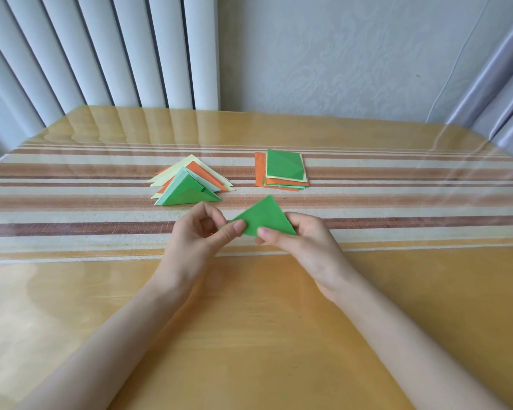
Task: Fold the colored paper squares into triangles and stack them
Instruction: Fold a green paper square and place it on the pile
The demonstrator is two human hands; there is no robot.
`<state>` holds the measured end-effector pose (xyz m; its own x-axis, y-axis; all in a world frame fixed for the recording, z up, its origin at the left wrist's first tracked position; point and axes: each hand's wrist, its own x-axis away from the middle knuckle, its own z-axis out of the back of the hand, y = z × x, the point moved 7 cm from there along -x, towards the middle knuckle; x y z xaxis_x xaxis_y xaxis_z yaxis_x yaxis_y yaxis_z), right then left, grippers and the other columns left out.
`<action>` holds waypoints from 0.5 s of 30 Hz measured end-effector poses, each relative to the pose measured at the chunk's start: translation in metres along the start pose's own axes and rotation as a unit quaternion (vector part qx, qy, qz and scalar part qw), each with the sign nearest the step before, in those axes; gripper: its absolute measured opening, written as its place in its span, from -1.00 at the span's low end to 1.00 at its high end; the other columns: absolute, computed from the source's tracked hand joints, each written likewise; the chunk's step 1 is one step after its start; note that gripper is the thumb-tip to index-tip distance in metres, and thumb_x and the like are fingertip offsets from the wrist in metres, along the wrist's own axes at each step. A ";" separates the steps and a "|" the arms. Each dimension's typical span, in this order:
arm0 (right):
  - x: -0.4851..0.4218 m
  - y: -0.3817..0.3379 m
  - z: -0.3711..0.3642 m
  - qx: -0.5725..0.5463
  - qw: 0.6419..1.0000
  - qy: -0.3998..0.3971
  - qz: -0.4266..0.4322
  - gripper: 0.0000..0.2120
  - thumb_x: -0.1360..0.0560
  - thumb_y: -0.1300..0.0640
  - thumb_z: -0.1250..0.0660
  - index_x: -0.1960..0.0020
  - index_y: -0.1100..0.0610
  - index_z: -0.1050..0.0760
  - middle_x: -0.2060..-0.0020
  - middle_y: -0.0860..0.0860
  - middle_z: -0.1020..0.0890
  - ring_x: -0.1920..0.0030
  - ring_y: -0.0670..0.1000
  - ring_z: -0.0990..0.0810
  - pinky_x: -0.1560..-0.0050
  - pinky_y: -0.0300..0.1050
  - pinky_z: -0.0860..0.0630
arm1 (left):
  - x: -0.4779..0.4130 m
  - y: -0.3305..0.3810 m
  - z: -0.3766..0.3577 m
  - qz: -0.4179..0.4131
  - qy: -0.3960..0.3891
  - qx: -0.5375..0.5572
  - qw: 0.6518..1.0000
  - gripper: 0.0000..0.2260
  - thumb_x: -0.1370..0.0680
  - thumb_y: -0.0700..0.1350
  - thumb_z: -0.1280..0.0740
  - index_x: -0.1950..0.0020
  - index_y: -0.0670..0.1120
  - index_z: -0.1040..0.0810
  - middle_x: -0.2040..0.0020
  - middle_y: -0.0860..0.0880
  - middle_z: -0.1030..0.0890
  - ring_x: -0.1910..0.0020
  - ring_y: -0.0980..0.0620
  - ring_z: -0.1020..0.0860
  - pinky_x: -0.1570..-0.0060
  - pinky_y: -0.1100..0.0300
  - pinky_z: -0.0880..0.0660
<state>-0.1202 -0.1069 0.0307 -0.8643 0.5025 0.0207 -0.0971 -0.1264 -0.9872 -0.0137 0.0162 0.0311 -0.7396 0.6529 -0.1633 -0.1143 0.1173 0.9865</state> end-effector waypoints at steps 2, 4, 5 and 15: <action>-0.005 -0.005 -0.006 0.023 0.999 0.009 0.023 -0.95 -0.46 0.22 -0.43 0.17 0.11 -0.61 0.33 -0.07 -0.67 0.23 -0.16 -0.61 0.12 -0.36 -0.48 | 0.001 -0.002 0.000 0.013 -0.016 -0.002 1.000 -0.79 -0.34 -0.08 -0.43 0.17 -0.16 -0.48 0.27 -0.16 -0.50 0.30 0.11 -0.48 0.26 0.33 -0.41; -0.008 -0.007 -0.011 0.051 0.998 0.008 0.048 -0.86 -0.46 0.26 -0.43 0.24 0.08 -0.58 0.37 -0.10 -0.63 0.30 -0.18 -0.57 0.20 -0.37 -0.45 | 0.001 -0.002 0.002 0.015 -0.036 -0.034 0.999 -0.80 -0.36 -0.04 -0.42 0.14 -0.15 -0.58 0.27 -0.11 -0.56 0.25 0.07 -0.49 0.16 0.22 -0.41; -0.008 -0.008 -0.012 0.056 0.997 0.003 0.053 -0.86 -0.46 0.26 -0.42 0.23 0.09 -0.58 0.37 -0.10 -0.64 0.30 -0.18 -0.56 0.20 -0.36 -0.44 | 0.001 -0.003 0.004 0.013 -0.041 -0.054 0.998 -0.81 -0.36 -0.02 -0.42 0.18 -0.14 -0.61 0.28 -0.07 -0.58 0.25 0.06 -0.49 0.14 0.20 -0.40; -0.035 -0.016 -0.028 0.183 0.976 0.067 0.099 -0.88 -0.53 0.17 -0.36 0.19 0.09 -0.60 0.30 -0.07 -0.67 0.13 -0.04 -0.62 0.03 -0.12 -0.50 | -0.006 -0.003 0.067 -0.014 0.091 -0.297 0.950 -0.93 -0.52 -0.14 -0.41 0.16 -0.03 -0.57 0.32 0.06 -0.62 0.30 0.14 -0.52 0.25 0.35 -0.39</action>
<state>-0.0747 -0.0983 0.0411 -0.8143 0.5411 -0.2099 -0.1256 -0.5174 -0.8465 0.0357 0.0622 0.0278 -0.8273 0.5091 -0.2374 -0.4496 -0.3467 0.8232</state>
